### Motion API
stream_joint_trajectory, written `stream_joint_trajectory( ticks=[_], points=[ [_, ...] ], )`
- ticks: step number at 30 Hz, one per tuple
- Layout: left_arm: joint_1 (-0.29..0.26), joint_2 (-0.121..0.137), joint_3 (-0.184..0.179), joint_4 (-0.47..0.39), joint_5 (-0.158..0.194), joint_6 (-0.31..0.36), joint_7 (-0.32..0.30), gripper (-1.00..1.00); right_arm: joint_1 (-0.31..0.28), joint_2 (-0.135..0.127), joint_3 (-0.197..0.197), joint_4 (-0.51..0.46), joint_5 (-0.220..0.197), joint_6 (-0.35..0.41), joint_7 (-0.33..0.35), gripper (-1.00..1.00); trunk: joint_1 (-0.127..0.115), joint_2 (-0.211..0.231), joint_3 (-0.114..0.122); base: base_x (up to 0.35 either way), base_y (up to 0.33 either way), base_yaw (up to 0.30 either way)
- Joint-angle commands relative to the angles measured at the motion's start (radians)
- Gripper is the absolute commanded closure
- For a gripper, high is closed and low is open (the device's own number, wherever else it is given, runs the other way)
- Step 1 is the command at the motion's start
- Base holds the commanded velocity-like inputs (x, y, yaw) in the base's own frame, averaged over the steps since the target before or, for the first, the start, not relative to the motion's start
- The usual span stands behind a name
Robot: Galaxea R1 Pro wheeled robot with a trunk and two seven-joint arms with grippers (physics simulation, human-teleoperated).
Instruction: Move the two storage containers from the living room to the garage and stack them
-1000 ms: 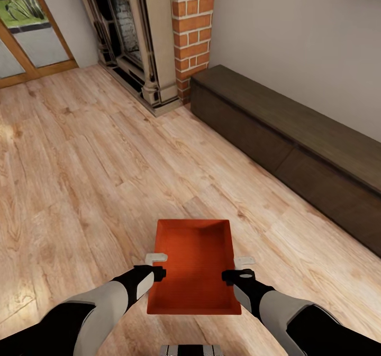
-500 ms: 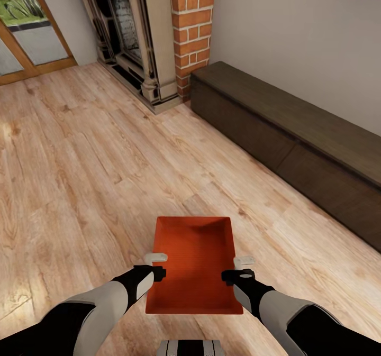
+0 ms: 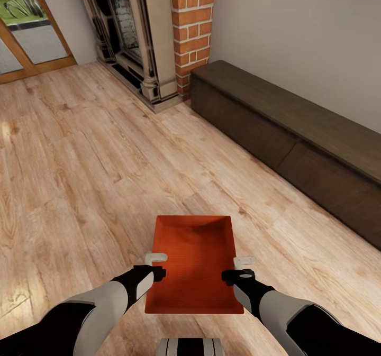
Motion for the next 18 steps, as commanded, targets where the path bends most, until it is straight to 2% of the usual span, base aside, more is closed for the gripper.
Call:
stream_joint_trajectory(
  ticks=[1, 8, 18],
  points=[
    [0.000, 0.000, -0.001, -0.002, 0.006, 0.005, 0.004, -1.00, -0.001, 0.000, 0.008, 0.001, -0.008, 0.000, -0.003, -1.00, 0.000, 0.000, -0.001, 0.000, 0.000, 0.000],
    [0.000, 0.001, -0.001, -0.002, 0.006, 0.005, 0.004, -1.00, -0.001, 0.000, 0.008, 0.000, -0.008, 0.000, -0.002, -1.00, 0.000, 0.000, -0.001, 0.000, 0.000, 0.000],
    [0.000, 0.001, -0.001, -0.002, 0.006, 0.005, 0.004, -1.00, -0.001, 0.000, 0.008, 0.000, -0.008, 0.000, -0.002, -1.00, 0.038, -0.070, -0.032, 0.000, 0.000, 0.000]
  ],
)
